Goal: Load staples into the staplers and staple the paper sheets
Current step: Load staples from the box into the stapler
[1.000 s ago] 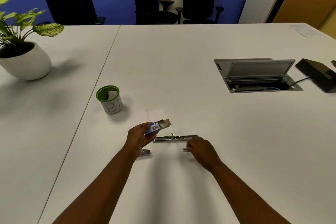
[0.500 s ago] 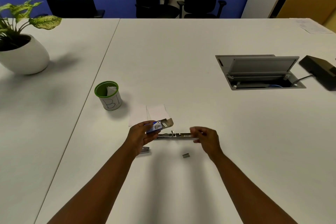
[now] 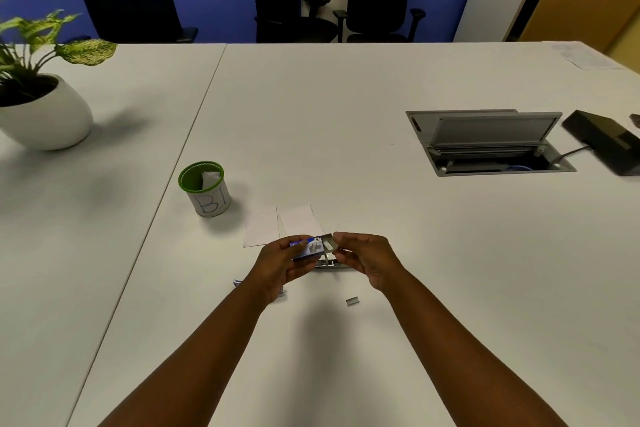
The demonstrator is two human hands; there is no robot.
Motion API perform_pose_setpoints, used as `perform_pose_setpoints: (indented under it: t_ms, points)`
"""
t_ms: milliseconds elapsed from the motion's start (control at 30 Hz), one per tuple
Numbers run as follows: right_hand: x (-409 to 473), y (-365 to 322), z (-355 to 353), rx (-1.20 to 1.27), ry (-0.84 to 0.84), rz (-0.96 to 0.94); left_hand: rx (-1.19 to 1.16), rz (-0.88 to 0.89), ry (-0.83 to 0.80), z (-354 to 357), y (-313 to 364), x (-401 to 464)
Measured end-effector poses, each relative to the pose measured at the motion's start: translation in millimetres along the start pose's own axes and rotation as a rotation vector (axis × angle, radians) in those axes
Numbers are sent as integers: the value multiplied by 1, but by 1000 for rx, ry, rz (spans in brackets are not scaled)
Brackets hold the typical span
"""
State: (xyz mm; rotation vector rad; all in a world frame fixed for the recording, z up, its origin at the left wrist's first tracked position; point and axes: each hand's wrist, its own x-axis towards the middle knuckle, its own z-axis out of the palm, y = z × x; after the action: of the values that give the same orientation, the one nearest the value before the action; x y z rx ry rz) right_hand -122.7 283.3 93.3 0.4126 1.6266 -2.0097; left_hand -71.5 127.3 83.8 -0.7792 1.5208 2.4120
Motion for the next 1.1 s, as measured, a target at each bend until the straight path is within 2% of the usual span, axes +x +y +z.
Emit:
perform_pose_setpoints:
  t_ms: [133,367,633,733,833,1100]
  points:
    - [-3,1,3,-51,7,-26,25,24,-42,4,-2,0]
    - [-6,-3,0,58,-32,29,12,31,-49,5,0,0]
    - [-6,3,5,-35,27,-71,11,33,-42,5,-2,-1]
    - [-8,2,3,16,-83,-63,-31,45,-32,3,-1,-1]
    - [-10,1,0,-77,-175,-123,-48,33,-44,2,0,-1]
    - [-11,5,4,-231,-60,-264,-17,17,-55,5,0,0]
